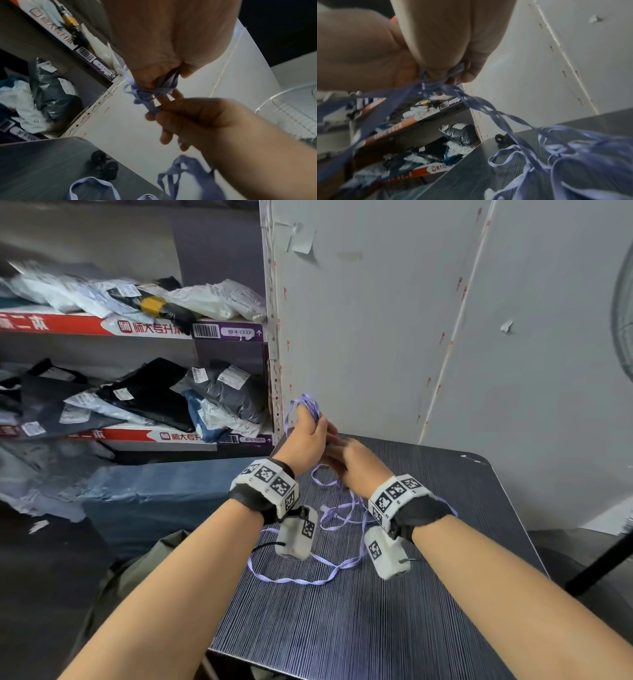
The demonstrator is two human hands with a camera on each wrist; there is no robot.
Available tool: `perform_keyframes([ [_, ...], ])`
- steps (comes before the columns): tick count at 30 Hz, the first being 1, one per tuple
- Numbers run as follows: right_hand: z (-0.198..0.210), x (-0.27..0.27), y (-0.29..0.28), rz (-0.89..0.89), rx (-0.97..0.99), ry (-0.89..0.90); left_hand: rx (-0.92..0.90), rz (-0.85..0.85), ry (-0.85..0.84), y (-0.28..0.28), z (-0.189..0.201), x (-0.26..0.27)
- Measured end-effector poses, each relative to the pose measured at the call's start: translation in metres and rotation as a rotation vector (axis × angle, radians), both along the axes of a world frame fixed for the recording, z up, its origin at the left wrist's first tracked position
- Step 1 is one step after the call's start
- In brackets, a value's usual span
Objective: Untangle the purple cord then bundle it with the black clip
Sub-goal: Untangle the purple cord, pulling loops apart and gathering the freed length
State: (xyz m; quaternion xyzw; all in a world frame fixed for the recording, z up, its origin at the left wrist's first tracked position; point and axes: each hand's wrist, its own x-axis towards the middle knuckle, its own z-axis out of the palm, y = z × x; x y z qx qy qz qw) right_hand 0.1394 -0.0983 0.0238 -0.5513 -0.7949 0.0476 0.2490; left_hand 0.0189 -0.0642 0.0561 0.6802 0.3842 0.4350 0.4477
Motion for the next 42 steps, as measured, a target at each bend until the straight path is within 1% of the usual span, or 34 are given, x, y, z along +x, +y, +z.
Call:
perform_keyframes([
  [2,0.005,0.0,-0.007,-0.06,-0.01,0.237,0.119,0.012,0.168,0.001,-0.006,0.0],
  [3,0.006,0.0,-0.009,-0.099,-0.005,0.303,0.184,0.017,0.265,0.001,-0.008,0.001],
  [5,0.008,0.0,-0.013,-0.173,-0.008,0.343,0.284,-0.006,0.434,0.001,-0.013,0.003],
  [7,0.007,0.002,-0.012,-0.199,-0.083,0.373,0.381,-0.03,0.586,0.002,-0.017,0.003],
  [8,0.006,0.005,-0.012,-0.202,-0.144,0.368,0.402,-0.025,0.639,0.004,-0.02,0.002],
  [9,0.005,0.009,-0.011,-0.204,-0.201,0.339,0.37,-0.011,0.639,0.003,-0.018,0.001],
  [11,0.003,0.016,-0.013,-0.227,-0.275,0.219,0.27,-0.002,0.636,0.003,-0.015,-0.002],
  [12,0.002,0.019,-0.013,-0.261,-0.273,0.11,0.23,-0.005,0.674,0.001,-0.013,-0.003],
  [14,0.001,0.02,-0.015,-0.352,-0.196,-0.127,0.185,-0.035,0.773,0.002,-0.015,-0.004],
  [15,0.0,0.02,-0.015,-0.382,-0.157,-0.17,0.179,-0.047,0.8,0.003,-0.018,-0.005],
  [17,0.004,0.018,-0.017,-0.412,-0.144,-0.102,0.181,-0.091,0.785,0.005,-0.022,-0.008],
  [20,0.002,0.02,-0.017,-0.405,-0.229,0.116,0.246,-0.142,0.771,0.005,-0.023,-0.016],
  [23,-0.009,0.021,-0.018,-0.279,-0.333,0.323,0.26,-0.058,0.77,0.007,-0.024,-0.023],
  [25,-0.014,0.022,-0.022,-0.259,-0.369,0.368,0.27,-0.006,0.763,0.01,-0.027,-0.027],
  [26,-0.017,0.024,-0.023,-0.277,-0.356,0.366,0.272,0.028,0.747,0.012,-0.029,-0.029],
  [27,-0.019,0.027,-0.023,-0.319,-0.307,0.326,0.26,0.071,0.723,0.013,-0.03,-0.03],
  [29,-0.021,0.03,-0.024,-0.466,-0.158,0.114,0.236,0.154,0.665,0.014,-0.032,-0.032],
  [31,-0.022,0.033,-0.022,-0.57,-0.089,-0.06,0.239,0.216,0.648,0.015,-0.032,-0.032],
  [33,-0.024,0.038,-0.019,-0.619,-0.074,-0.121,0.234,0.258,0.644,0.015,-0.032,-0.031],
  [35,-0.026,0.04,-0.017,-0.665,-0.017,-0.186,0.205,0.275,0.634,0.014,-0.032,-0.029],
  [37,-0.025,0.042,-0.017,-0.714,0.02,-0.263,0.176,0.316,0.599,0.013,-0.03,-0.029],
  [38,-0.024,0.045,-0.017,-0.726,0.005,-0.276,0.171,0.344,0.569,0.014,-0.028,-0.03],
  [41,-0.016,0.055,-0.018,-0.689,-0.152,-0.155,0.165,0.4,0.505,0.019,-0.024,-0.035],
  [42,-0.013,0.057,-0.017,-0.67,-0.177,-0.13,0.168,0.411,0.497,0.021,-0.022,-0.038],
])
